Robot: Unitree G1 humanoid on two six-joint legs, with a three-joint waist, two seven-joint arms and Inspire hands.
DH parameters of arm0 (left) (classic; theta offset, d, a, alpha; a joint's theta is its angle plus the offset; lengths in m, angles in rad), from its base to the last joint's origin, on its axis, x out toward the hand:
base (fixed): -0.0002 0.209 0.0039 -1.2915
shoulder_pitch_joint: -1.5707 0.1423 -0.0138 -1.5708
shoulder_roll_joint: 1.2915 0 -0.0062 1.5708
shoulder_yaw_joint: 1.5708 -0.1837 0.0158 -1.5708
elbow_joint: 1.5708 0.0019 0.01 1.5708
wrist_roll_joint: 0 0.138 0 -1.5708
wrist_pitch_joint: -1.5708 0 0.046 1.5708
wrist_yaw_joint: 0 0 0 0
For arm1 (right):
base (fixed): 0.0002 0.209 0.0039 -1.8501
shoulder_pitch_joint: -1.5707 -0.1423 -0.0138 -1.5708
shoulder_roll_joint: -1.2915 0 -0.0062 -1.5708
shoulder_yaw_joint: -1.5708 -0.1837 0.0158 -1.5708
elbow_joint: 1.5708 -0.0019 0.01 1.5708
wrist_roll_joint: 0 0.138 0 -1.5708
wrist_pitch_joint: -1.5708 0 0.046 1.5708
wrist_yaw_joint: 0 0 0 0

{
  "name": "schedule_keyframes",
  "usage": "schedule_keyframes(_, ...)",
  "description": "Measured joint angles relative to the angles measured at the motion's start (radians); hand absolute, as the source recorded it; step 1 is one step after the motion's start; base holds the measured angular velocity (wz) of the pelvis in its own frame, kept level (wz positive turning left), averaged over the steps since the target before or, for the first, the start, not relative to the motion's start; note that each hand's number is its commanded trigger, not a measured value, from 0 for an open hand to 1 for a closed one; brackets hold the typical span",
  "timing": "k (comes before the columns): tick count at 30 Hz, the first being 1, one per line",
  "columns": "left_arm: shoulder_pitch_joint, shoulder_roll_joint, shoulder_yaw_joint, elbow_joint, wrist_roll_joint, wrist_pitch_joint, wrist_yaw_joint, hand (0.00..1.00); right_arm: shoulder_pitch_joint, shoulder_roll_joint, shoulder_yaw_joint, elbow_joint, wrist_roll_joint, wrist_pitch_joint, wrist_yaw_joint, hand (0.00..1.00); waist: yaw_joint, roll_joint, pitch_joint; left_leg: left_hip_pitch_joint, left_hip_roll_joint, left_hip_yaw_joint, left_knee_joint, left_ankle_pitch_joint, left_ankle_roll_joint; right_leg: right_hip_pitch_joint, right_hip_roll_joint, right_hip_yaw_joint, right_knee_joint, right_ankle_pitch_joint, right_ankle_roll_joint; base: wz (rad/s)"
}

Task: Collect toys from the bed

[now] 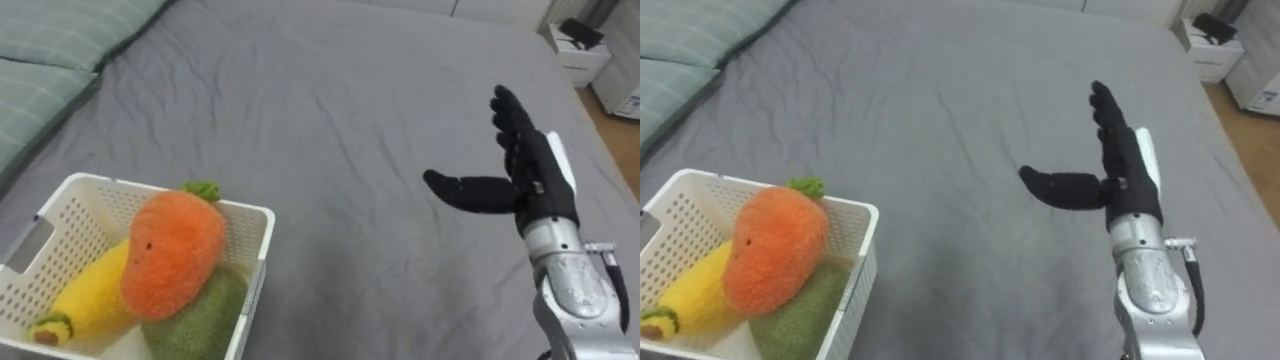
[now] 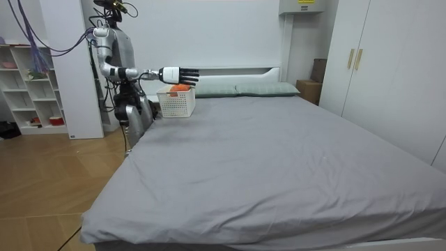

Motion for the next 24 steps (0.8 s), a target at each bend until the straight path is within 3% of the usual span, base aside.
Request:
schedule_keyframes(7, 0.041, 0.012, 0.007, 0.000, 0.013, -0.001, 0.000, 0.00, 0.044, 0.001, -0.091, 0.049, 0.090, -0.033, -0.093, 0.00, -0.060, 0.010, 0.0014, -0.003, 0.011, 0.012, 0.014, -0.017, -0.005, 0.001, 0.010, 0.012, -0.001, 0.001, -0.002, -0.06)
schedule_keyframes(13, 0.047, 0.011, 0.012, 0.002, 0.006, 0.000, 0.002, 0.00, 0.081, 0.001, -0.136, 0.130, 0.212, -0.065, -0.131, 0.00, -0.071, 0.020, 0.0054, 0.004, 0.017, 0.033, 0.014, -0.020, -0.008, -0.001, 0.016, 0.032, -0.003, 0.003, -0.005, -0.08)
schedule_keyframes(19, 0.053, 0.010, 0.012, 0.016, 0.008, 0.008, 0.002, 0.00, 0.121, 0.001, -0.162, 0.186, 0.370, -0.065, -0.189, 0.00, -0.090, 0.036, 0.0022, 0.007, 0.018, 0.043, 0.009, -0.020, -0.007, -0.007, 0.017, 0.040, 0.000, 0.002, -0.006, -0.07)
schedule_keyframes(24, 0.055, 0.009, 0.014, 0.016, 0.011, 0.006, 0.007, 0.00, 0.123, 0.005, -0.175, 0.350, 0.381, -0.085, -0.231, 0.00, -0.089, 0.034, -0.0007, 0.000, 0.018, 0.047, 0.017, -0.021, -0.008, -0.014, 0.019, 0.049, -0.001, 0.002, -0.007, -0.02)
